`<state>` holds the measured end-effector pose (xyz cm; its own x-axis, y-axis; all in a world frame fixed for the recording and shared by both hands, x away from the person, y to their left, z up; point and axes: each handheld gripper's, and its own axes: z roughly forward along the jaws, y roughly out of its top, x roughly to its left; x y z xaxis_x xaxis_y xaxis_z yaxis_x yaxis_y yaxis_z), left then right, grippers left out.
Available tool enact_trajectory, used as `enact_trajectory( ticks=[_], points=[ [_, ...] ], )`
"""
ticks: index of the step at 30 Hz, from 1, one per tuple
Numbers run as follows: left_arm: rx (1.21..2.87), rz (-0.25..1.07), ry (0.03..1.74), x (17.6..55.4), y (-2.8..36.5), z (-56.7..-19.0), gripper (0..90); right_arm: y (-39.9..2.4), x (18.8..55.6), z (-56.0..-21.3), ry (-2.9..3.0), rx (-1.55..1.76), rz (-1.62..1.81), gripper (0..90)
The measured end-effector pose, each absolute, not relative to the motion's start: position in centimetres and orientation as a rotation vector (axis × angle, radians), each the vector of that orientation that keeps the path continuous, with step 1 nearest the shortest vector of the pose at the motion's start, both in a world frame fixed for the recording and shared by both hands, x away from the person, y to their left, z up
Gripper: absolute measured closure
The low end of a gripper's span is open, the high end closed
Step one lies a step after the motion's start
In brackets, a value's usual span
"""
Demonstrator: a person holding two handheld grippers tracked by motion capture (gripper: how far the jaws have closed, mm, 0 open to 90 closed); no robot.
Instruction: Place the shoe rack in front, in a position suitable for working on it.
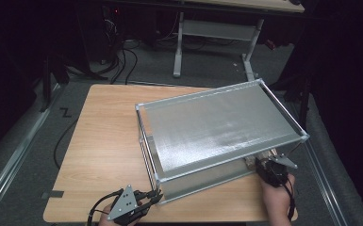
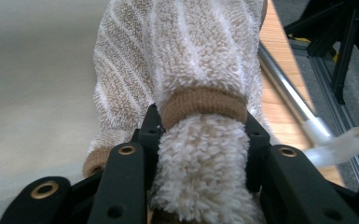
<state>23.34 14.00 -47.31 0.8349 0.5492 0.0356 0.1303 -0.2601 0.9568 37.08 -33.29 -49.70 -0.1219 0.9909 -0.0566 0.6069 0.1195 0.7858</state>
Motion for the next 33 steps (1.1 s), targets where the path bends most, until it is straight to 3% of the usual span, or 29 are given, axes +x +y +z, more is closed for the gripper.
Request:
enact_trajectory(
  ticks=[13, 19, 33],
  points=[
    [1.804, 0.428, 0.529, 23.3, 14.1, -47.4, 80.6, -35.1, 36.3, -48.0, 1.732, 1.542, 0.834, 68.3],
    [1.801, 0.429, 0.539, 23.2, 14.0, -47.4, 80.6, -35.9, 36.4, -49.0, 1.776, 1.608, 0.812, 67.8],
    [1.798, 0.425, 0.551, 22.7, 14.1, -47.4, 80.5, -33.4, 40.8, -48.9, 1.838, 1.578, 0.778, 67.9]
  ],
)
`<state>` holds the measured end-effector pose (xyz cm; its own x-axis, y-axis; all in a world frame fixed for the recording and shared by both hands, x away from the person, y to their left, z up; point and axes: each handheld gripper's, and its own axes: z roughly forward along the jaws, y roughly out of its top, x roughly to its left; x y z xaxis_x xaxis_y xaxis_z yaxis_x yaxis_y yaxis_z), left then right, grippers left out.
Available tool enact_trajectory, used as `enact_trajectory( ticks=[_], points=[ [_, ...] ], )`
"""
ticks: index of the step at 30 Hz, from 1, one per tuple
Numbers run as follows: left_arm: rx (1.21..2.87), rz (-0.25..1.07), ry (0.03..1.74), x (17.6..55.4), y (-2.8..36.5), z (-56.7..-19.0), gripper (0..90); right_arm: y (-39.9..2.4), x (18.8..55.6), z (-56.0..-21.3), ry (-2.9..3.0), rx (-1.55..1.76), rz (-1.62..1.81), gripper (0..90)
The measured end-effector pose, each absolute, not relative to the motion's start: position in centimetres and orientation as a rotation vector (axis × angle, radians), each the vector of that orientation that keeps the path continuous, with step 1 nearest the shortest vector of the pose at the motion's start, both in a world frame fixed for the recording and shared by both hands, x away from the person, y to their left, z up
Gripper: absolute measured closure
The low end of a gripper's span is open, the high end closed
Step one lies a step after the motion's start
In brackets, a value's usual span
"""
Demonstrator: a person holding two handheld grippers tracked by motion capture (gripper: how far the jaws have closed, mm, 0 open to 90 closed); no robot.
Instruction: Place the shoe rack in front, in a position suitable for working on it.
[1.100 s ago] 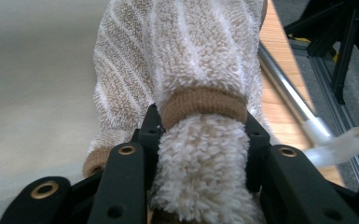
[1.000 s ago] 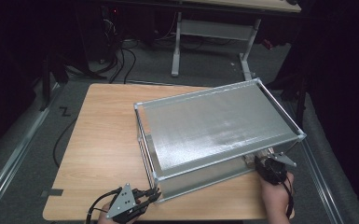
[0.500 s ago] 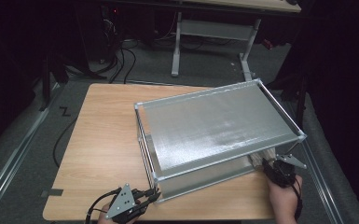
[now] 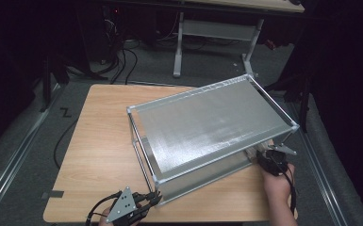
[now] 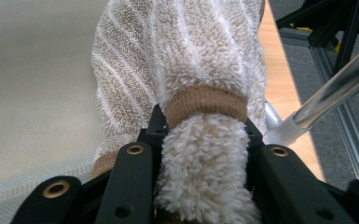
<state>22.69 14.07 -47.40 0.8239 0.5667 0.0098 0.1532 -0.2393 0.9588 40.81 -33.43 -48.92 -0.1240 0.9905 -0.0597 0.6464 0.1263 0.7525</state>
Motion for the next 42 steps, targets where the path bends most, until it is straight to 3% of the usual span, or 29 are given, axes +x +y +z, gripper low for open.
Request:
enact_trajectory(
  ticks=[10, 42],
  points=[
    [1.801, 0.424, 0.543, 22.8, 14.0, -47.4, 80.4, -29.3, 40.1, -49.2, 1.951, 1.472, 0.804, 67.7],
    [1.813, 0.367, 0.458, 24.1, 12.4, -47.4, 80.3, -14.7, 31.7, -49.7, 2.229, 1.205, 0.969, 65.7]
  ],
)
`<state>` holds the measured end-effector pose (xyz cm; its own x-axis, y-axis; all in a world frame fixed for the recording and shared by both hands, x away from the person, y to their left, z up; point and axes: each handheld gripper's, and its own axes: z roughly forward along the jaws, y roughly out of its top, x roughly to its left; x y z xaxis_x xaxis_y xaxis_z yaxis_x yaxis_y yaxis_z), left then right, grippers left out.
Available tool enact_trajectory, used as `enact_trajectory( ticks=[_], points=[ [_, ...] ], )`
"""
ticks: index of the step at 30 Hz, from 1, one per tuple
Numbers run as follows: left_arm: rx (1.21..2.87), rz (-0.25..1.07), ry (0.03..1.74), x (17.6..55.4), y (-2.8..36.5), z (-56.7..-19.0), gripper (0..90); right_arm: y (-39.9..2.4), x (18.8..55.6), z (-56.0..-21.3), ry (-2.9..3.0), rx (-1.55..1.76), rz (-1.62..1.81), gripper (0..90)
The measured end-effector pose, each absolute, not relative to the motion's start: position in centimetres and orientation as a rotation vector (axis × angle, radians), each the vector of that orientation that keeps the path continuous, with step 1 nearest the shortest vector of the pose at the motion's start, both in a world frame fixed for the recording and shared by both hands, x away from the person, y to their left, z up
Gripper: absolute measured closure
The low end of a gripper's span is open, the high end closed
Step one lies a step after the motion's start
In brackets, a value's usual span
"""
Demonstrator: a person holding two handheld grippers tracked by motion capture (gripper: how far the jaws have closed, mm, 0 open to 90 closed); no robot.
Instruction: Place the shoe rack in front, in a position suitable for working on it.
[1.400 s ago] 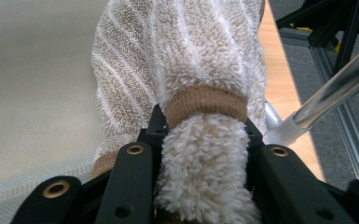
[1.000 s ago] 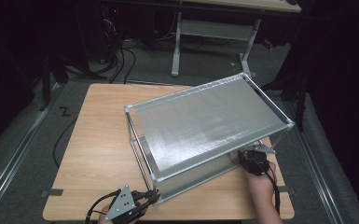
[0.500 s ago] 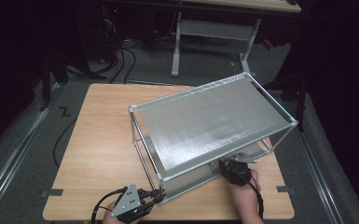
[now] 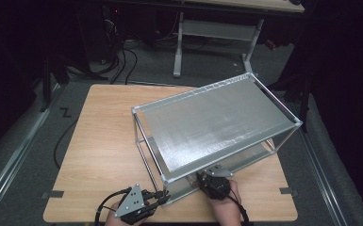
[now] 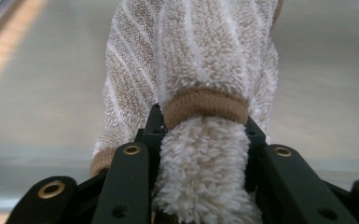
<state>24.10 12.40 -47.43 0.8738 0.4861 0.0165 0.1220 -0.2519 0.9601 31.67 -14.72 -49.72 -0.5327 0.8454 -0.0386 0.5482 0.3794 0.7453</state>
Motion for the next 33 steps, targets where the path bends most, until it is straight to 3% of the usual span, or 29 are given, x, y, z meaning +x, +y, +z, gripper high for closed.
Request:
enact_trajectory(
  ticks=[18, 33],
  points=[
    [1.815, 0.370, 0.453, 24.1, 12.2, -47.4, 80.2, -10.0, 28.0, -49.6, 2.351, 1.053, 1.051, 60.8],
    [1.817, 0.368, 0.457, 24.0, 12.0, -47.4, 80.2, -10.7, 28.6, -49.7, 2.337, 1.056, 1.023, 60.2]
  ],
)
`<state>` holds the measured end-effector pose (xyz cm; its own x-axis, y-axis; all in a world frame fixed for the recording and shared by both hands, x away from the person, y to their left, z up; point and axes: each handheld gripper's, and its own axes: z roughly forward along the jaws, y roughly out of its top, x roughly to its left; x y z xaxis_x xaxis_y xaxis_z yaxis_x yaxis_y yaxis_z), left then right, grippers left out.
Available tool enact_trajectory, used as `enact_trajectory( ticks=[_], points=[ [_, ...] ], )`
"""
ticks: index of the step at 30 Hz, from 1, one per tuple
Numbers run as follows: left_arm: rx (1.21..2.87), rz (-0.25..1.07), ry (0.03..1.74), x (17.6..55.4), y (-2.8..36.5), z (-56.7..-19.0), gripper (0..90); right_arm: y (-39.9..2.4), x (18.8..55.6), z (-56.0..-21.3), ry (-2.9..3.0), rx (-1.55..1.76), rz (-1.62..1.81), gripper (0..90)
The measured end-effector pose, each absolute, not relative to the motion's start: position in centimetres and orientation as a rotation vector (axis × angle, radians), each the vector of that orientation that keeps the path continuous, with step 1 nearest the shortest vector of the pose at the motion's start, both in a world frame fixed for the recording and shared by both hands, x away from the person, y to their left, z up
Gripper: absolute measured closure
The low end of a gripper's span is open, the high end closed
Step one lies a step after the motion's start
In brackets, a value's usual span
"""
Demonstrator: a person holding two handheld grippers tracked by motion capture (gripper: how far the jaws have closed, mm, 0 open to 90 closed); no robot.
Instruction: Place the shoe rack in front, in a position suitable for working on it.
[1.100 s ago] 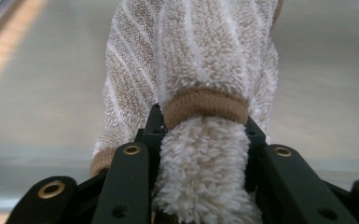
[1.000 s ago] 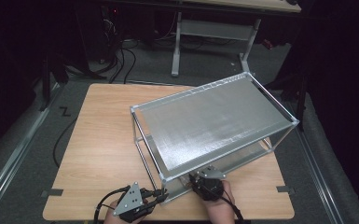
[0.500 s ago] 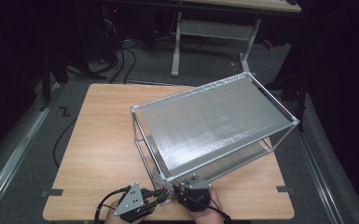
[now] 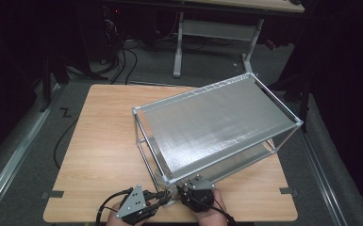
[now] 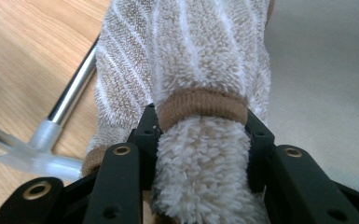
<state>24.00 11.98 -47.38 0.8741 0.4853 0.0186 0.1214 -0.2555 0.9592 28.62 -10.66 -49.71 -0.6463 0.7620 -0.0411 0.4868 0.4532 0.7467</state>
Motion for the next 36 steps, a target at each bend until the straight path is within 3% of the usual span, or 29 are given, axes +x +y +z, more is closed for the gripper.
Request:
enact_trajectory(
  ticks=[13, 36],
  points=[
    [1.819, 0.371, 0.452, 24.0, 12.0, -47.3, 80.2, -13.6, 30.3, -49.7, 2.266, 1.150, 0.983, 60.1],
    [1.815, 0.403, 0.476, 23.4, 12.7, -47.4, 80.2, -23.5, 34.7, -49.7, 2.068, 1.329, 0.910, 61.6]
  ],
)
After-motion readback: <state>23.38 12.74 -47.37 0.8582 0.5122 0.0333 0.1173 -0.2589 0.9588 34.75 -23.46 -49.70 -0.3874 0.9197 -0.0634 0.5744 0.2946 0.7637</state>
